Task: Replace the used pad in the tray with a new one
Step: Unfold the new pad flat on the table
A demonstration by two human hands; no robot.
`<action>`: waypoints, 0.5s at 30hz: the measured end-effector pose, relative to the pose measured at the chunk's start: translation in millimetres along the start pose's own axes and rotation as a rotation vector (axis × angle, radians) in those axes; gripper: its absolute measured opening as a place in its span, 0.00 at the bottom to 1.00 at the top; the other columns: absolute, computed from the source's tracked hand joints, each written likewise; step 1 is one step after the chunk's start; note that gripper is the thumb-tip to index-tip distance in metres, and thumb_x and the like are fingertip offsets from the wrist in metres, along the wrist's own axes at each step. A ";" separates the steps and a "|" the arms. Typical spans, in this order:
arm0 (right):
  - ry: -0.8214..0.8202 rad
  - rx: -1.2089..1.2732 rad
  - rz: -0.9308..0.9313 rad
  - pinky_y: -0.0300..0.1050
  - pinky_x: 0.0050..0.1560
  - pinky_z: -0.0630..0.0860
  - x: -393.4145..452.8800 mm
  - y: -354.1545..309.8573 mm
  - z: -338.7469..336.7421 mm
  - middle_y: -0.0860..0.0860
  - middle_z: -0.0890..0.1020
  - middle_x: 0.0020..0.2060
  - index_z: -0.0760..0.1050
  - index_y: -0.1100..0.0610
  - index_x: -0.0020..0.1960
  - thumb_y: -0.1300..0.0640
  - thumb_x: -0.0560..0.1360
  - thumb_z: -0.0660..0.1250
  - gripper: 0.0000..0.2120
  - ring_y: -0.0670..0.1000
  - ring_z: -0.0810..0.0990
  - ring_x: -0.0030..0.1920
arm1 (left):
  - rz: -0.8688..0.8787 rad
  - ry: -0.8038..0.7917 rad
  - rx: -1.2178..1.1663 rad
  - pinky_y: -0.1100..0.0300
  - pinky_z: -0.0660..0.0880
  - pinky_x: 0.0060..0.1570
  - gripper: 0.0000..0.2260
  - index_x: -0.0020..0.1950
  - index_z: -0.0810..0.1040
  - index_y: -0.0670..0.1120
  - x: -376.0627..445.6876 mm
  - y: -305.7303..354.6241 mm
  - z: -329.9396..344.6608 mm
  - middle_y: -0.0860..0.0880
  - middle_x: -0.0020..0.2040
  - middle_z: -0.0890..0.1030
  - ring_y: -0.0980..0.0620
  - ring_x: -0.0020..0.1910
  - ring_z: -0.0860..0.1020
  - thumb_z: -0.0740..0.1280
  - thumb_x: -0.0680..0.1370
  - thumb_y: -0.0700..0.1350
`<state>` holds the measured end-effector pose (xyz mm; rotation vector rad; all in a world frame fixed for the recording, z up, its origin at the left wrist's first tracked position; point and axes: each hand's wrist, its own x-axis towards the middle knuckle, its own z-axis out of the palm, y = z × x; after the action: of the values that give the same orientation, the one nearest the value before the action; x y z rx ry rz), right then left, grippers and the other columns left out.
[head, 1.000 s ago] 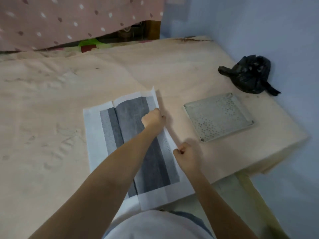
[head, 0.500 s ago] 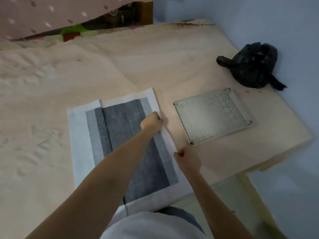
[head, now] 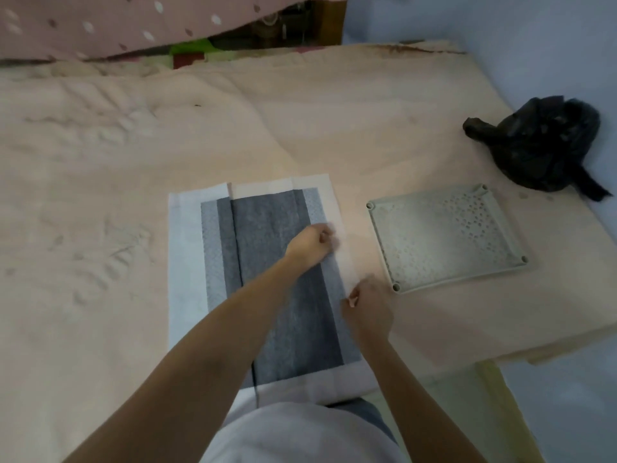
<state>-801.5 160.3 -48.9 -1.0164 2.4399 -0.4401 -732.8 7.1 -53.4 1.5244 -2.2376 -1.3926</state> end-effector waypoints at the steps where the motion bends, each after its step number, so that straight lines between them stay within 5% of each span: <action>1: -0.016 0.019 -0.048 0.43 0.37 0.67 -1.9 -7.4 4.4 0.48 0.69 0.34 0.67 0.56 0.40 0.62 0.71 0.65 0.06 0.51 0.72 0.38 | -0.009 0.044 0.032 0.59 0.73 0.44 0.11 0.60 0.75 0.42 -4.3 -7.3 -7.1 0.46 0.50 0.77 0.48 0.48 0.76 0.58 0.80 0.40; 8: -0.189 -0.067 -0.286 0.42 0.34 0.64 -22.7 -67.9 39.8 0.49 0.77 0.39 0.69 0.54 0.42 0.55 0.73 0.65 0.05 0.50 0.74 0.38 | -0.177 0.342 0.042 0.54 0.74 0.48 0.09 0.55 0.76 0.45 -39.5 -77.4 -74.6 0.46 0.54 0.79 0.45 0.51 0.77 0.58 0.79 0.42; 15: -0.320 -0.150 -0.452 0.43 0.38 0.69 -66.4 -133.7 72.7 0.50 0.79 0.44 0.71 0.54 0.45 0.53 0.75 0.65 0.05 0.50 0.76 0.41 | -0.383 0.426 0.071 0.54 0.74 0.48 0.11 0.55 0.76 0.45 -83.4 -145.5 -123.2 0.46 0.55 0.75 0.44 0.50 0.78 0.60 0.78 0.48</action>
<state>-644.4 109.9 -30.7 -1.5787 1.9773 -0.2141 -526.1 -16.6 -54.7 2.1197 -1.8211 -0.9367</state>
